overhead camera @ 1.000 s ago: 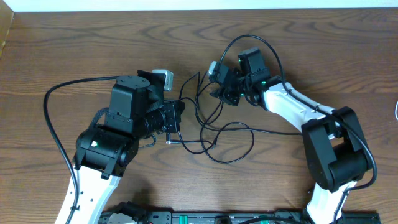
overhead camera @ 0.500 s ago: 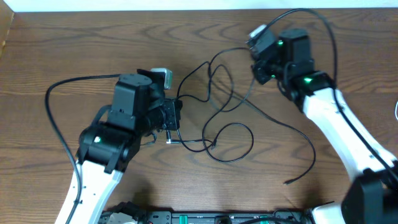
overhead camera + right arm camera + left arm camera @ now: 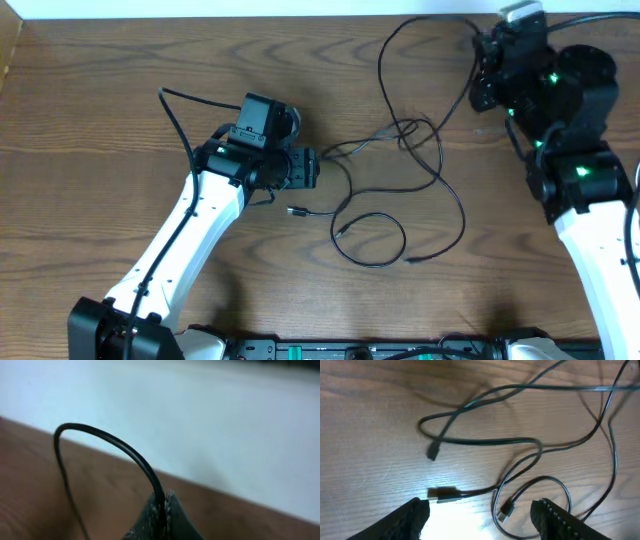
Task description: Untangle cables
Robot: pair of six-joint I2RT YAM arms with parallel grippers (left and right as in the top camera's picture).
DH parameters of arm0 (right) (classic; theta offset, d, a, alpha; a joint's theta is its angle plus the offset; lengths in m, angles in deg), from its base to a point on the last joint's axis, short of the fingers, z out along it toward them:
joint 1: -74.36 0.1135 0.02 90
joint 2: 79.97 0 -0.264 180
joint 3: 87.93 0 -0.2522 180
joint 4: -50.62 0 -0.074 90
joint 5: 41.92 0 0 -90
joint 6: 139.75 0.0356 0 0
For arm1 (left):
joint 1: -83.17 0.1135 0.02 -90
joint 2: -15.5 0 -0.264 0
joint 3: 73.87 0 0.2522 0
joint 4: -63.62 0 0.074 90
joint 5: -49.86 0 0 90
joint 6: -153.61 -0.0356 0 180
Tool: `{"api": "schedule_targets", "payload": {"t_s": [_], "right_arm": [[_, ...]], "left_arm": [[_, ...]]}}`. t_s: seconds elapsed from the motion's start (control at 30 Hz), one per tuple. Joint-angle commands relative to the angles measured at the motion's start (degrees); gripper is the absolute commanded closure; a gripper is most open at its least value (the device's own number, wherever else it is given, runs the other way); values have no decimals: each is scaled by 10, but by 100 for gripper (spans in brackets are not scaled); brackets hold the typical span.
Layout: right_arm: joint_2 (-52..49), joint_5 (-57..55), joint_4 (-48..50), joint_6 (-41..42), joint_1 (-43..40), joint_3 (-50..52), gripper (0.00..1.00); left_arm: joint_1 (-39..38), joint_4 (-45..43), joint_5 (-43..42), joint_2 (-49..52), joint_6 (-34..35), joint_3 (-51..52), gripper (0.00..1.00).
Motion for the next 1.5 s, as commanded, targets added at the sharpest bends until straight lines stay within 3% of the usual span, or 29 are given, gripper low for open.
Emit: {"api": "schedule_targets", "payload": {"t_s": [0.0,0.13,0.2,0.37,0.47,0.57,0.63,0.73,0.8,0.93,1.0,1.07,1.17,1.23,1.4,1.47], "right_arm": [[45,16,59,57,-4,-4,99],[60,-36,182,92,-26,-7,99],[60,-120,168,92,-39,-12,99],[46,-362,-12,98,-91,-12,99],[3,-494,-164,160,-147,-12,99],[-40,-522,-278,218,-172,-12,99],[-67,-523,-323,242,-184,-12,99],[-92,-523,-372,242,-195,-12,99],[-111,-516,-409,265,-205,-12,99],[-125,-395,-454,265,-206,-12,99],[-125,-352,-465,265,-205,-12,99],[-125,-322,-475,252,-204,-12,99],[-125,-317,-477,250,-204,-12,99],[-125,-317,-478,240,-204,-12,99],[-125,-317,-476,240,-204,-12,99],[-125,-317,-476,240,-204,-12,99]], "left_arm": [[0,-2,2,-2,-1,3,29],[0,0,2,-2,-1,3,29],[0,0,-13,-2,-1,3,29],[0,0,-13,-2,-1,3,29],[0,0,-13,-2,-1,3,29],[0,1,-32,-2,-1,3,33],[0,-2,-83,-1,-1,3,35],[-14,-3,-96,8,-1,4,34],[-42,-32,-153,21,-1,4,24],[-99,-149,-126,22,-7,3,18],[-115,-168,-96,23,-9,2,14],[-128,-141,-95,39,-45,-28,11],[-154,34,-10,118,-124,-204,9],[-173,78,20,156,-153,-263,8],[-245,59,49,235,-228,-272,8],[-288,47,106,276,-261,-272,8]]}}
